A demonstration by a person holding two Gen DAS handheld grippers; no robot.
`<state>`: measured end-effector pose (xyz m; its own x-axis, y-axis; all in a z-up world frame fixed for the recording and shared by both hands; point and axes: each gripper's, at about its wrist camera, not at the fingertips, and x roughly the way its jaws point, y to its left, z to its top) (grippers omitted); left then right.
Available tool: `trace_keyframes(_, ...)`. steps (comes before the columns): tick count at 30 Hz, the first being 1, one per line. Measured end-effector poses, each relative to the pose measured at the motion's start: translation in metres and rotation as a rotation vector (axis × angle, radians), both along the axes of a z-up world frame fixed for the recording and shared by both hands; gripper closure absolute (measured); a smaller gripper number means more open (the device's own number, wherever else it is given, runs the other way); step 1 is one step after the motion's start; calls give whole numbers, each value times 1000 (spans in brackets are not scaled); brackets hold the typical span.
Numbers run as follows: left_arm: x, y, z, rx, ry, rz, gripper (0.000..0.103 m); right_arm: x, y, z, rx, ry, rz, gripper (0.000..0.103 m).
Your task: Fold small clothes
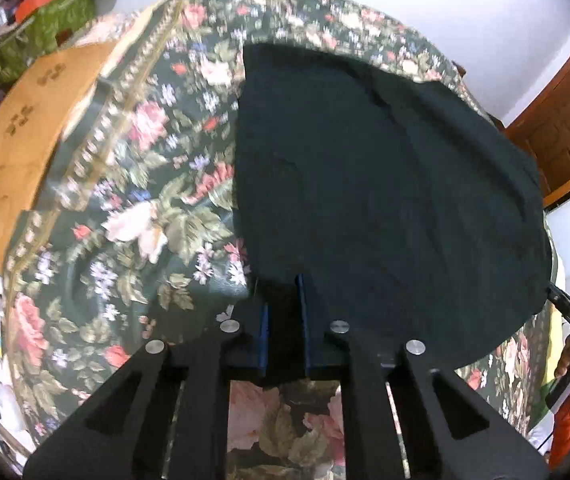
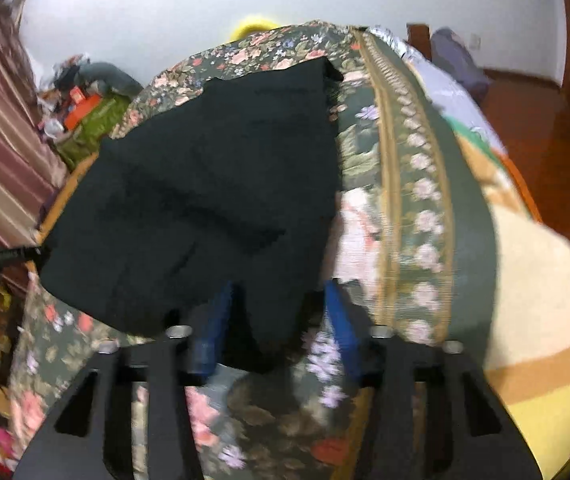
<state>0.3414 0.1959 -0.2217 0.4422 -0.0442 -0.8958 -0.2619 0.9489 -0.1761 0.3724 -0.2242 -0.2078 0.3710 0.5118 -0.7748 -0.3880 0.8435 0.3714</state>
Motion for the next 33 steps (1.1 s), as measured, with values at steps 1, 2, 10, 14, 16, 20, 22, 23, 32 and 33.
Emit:
trace_keyframes(1, -4, 0, 7, 3, -21, 1, 96, -1, 5, 2, -11, -13, 22, 88)
trace_keyframes(2, -8, 2, 13, 6, -38, 6, 97, -4, 7, 3, -30, -30, 30, 91)
trace_keyframes(10, -33, 15, 24, -5, -63, 27, 99, -13, -9, 26, -102, -136, 54, 100)
trace_keyframes(14, -50, 13, -1, -29, 4, 20, 99, -19, -10, 12, -152, -113, 73, 100)
trace_keyframes(16, -56, 9, -9, 6, 29, 5, 98, -22, -8, 9, -185, -123, 84, 100)
trace_keyframes(20, -67, 14, 3, 75, 13, 17, 94, -24, -12, 23, -218, -140, 67, 98)
trace_keyframes(22, -68, 20, 14, 134, 2, 41, 94, -24, -15, 34, -244, -175, 49, 97)
trace_keyframes(23, -67, 23, 19, 154, -2, 44, 93, -25, -15, 40, -247, -195, 47, 96)
trace_keyframes(32, -53, -11, 47, 136, -95, -56, 62, -33, 31, 68, -110, -264, 161, 70)
trace_keyframes(33, -51, -19, 46, 130, -96, -84, 61, -36, 39, 66, -104, -259, 181, 70)
